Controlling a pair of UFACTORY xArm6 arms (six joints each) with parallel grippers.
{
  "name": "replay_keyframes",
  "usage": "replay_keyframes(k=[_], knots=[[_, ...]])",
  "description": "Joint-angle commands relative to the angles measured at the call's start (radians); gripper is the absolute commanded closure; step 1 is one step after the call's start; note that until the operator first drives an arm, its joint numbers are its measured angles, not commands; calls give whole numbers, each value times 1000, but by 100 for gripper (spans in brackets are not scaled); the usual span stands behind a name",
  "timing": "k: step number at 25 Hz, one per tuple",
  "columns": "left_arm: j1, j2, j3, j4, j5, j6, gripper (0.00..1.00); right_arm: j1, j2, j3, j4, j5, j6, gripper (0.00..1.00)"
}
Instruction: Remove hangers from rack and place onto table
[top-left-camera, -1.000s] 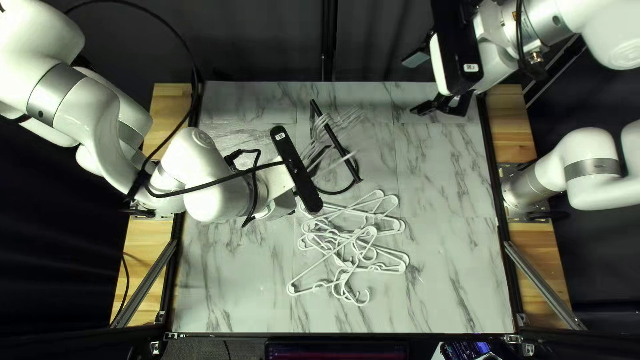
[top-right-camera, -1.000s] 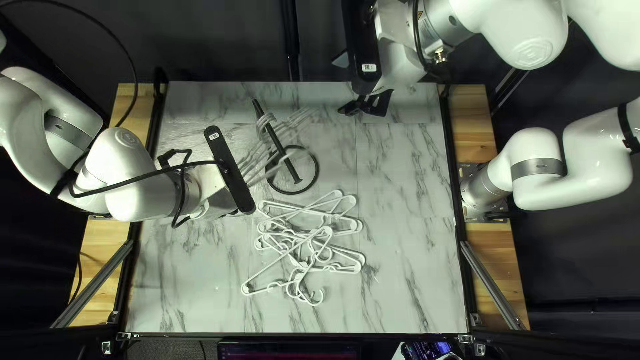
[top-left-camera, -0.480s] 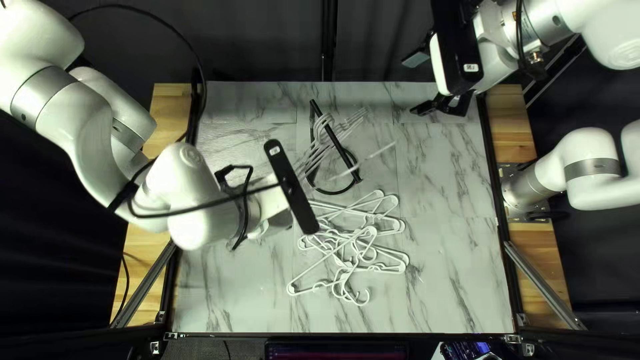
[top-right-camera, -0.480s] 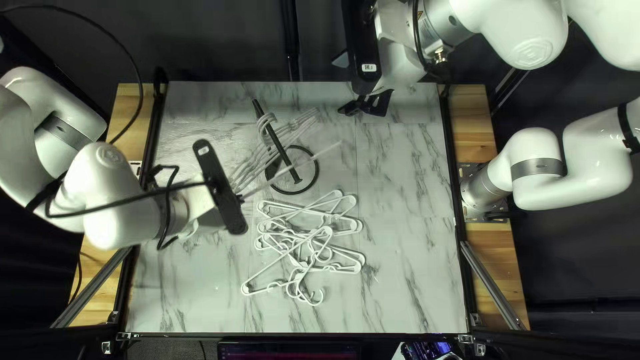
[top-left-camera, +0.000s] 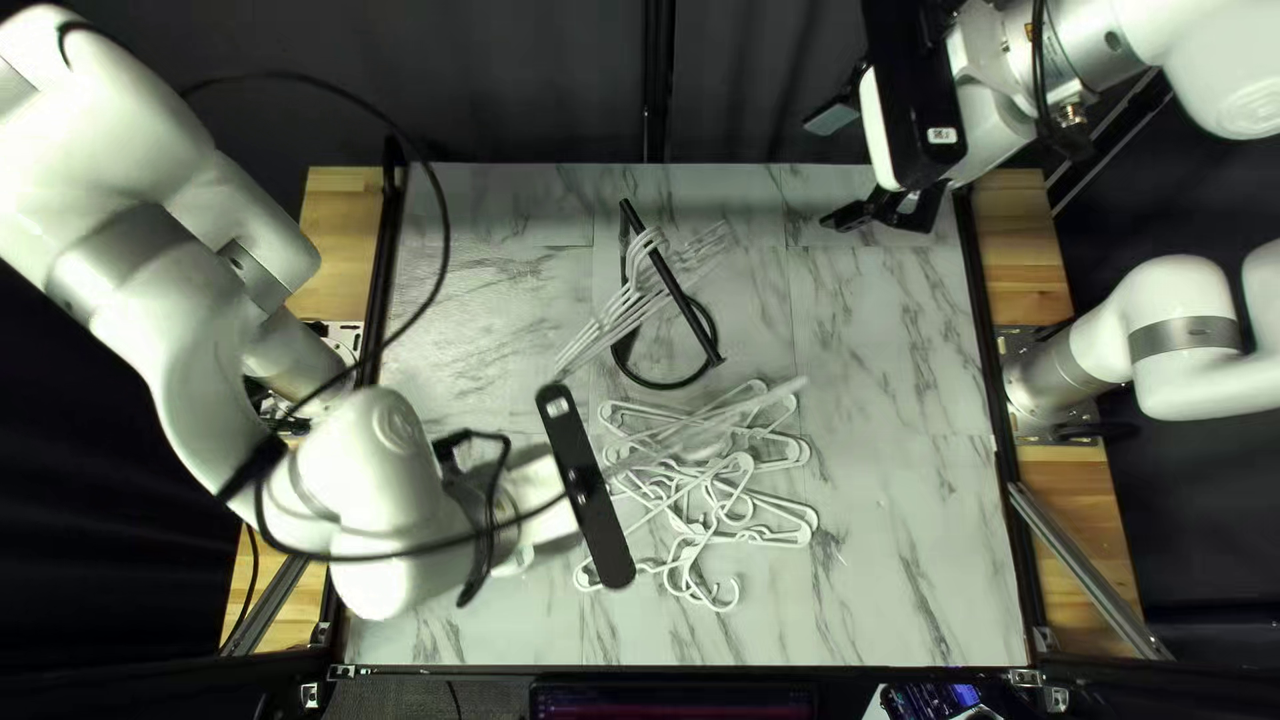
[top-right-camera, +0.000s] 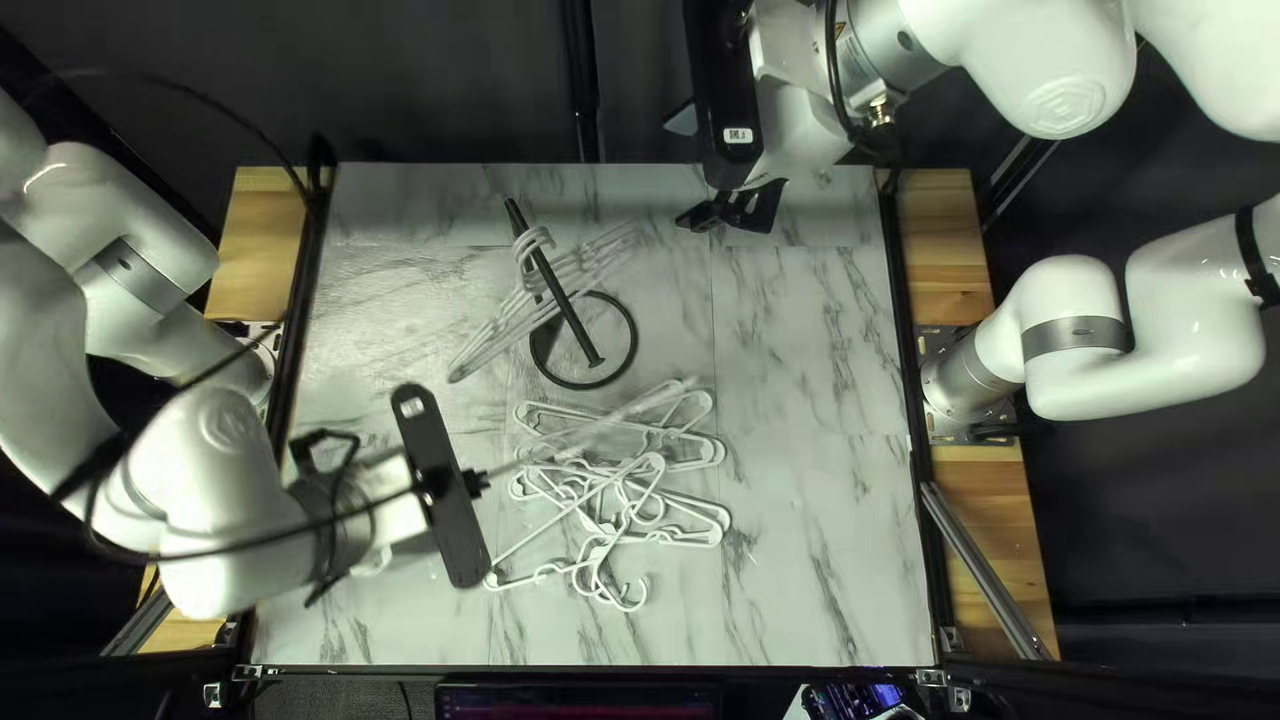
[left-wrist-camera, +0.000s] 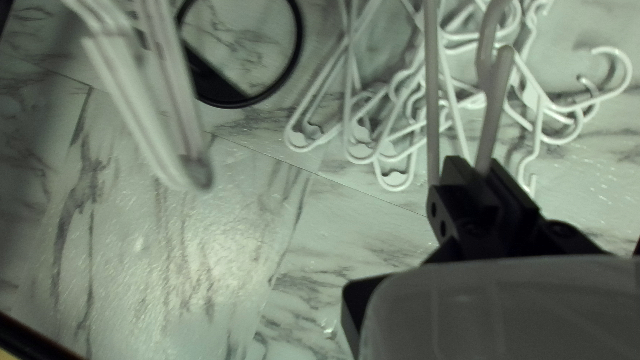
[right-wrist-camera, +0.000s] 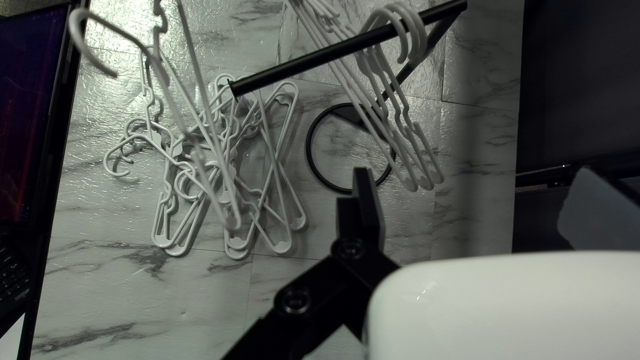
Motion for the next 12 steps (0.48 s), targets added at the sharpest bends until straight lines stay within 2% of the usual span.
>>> replay_keyframes(k=[1,9,12], knots=[[30,39,14,-31,-54,86,100,0,0,0,0,0,0,0],[30,39,14,-31,-54,86,100,0,0,0,0,0,0,0],[10,115,-39,-25,-6,80,100,0,0,0,0,0,0,0]])
